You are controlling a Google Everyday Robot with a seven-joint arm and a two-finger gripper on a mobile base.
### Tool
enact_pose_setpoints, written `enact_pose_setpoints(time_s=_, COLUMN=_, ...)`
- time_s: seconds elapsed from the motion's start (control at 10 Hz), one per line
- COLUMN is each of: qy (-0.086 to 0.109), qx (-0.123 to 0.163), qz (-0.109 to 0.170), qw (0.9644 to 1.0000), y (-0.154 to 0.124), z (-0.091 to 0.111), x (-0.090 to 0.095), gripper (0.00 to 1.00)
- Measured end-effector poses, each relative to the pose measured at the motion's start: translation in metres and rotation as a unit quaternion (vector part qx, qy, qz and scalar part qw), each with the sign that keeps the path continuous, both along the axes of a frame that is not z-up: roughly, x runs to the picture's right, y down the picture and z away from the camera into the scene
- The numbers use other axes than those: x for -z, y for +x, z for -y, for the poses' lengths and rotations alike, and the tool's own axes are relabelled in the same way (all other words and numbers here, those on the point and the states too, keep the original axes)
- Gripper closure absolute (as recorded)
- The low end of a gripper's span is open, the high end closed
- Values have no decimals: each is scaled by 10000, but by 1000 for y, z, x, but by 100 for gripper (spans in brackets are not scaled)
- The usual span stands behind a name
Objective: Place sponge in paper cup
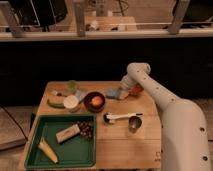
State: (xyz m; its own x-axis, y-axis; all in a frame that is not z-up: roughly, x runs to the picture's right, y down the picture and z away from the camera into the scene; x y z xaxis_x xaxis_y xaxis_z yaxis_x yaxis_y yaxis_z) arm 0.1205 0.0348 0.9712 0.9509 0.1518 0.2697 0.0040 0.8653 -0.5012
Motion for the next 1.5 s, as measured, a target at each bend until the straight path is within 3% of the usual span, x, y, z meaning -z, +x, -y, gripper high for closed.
enact_pose_setpoints(time_s=0.3, qy=36, qx=13, qz=34, qw=10000, y=0, z=4, x=2, gripper=20)
enact_pose_setpoints(time_s=0.8, qy=18, qx=164, qz=223, qw=9996, y=-32, z=11, x=6, gripper=20)
enact_pose_setpoints(time_s=1.1, qy=-154, qx=54, qz=-98, qw=9998, y=-36, z=10, x=-2, gripper=20)
enact_pose_setpoints(time_s=1.5, qy=-457, qx=-199, qz=-595, qw=9970, y=-35, z=5, x=-16, gripper=20)
